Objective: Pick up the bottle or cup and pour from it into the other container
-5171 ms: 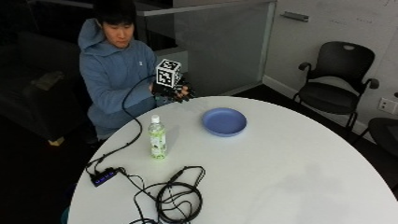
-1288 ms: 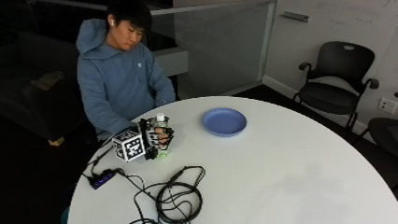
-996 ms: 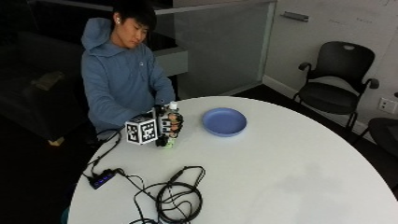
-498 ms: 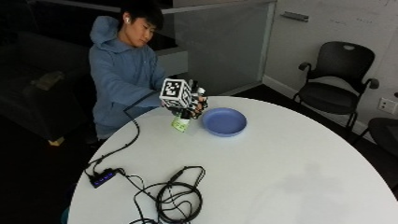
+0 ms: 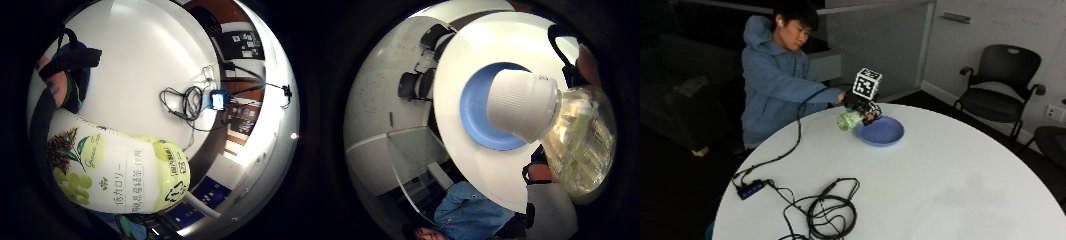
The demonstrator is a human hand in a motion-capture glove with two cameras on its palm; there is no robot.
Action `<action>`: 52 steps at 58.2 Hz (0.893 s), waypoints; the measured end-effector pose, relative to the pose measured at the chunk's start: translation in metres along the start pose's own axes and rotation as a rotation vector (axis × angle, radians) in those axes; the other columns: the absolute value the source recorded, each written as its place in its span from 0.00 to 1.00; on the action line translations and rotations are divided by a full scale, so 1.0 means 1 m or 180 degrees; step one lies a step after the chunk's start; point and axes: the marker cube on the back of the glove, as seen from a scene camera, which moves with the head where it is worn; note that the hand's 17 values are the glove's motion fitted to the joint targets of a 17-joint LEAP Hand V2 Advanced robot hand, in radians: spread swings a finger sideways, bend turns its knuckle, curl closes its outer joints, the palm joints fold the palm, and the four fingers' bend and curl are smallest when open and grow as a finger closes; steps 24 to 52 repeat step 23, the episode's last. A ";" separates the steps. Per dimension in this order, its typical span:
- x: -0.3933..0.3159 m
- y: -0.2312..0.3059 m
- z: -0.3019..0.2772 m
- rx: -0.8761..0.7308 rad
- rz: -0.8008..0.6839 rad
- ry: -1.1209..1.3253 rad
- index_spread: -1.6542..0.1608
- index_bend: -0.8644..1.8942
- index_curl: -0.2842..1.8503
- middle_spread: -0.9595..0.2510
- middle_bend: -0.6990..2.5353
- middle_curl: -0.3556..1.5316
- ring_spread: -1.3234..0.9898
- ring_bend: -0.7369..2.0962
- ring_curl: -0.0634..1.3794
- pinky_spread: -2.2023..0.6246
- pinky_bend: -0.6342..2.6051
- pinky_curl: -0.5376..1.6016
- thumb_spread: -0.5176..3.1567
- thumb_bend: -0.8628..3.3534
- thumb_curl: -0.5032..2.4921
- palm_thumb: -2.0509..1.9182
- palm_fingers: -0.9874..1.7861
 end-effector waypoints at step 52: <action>-0.034 -0.017 0.011 -0.0319 -0.0034 0.0350 0.85 0.36 0.30 0.75 0.31 0.46 0.50 0.42 0.36 0.70 0.36 0.44 0.22 0.20 0.40 0.77 0.77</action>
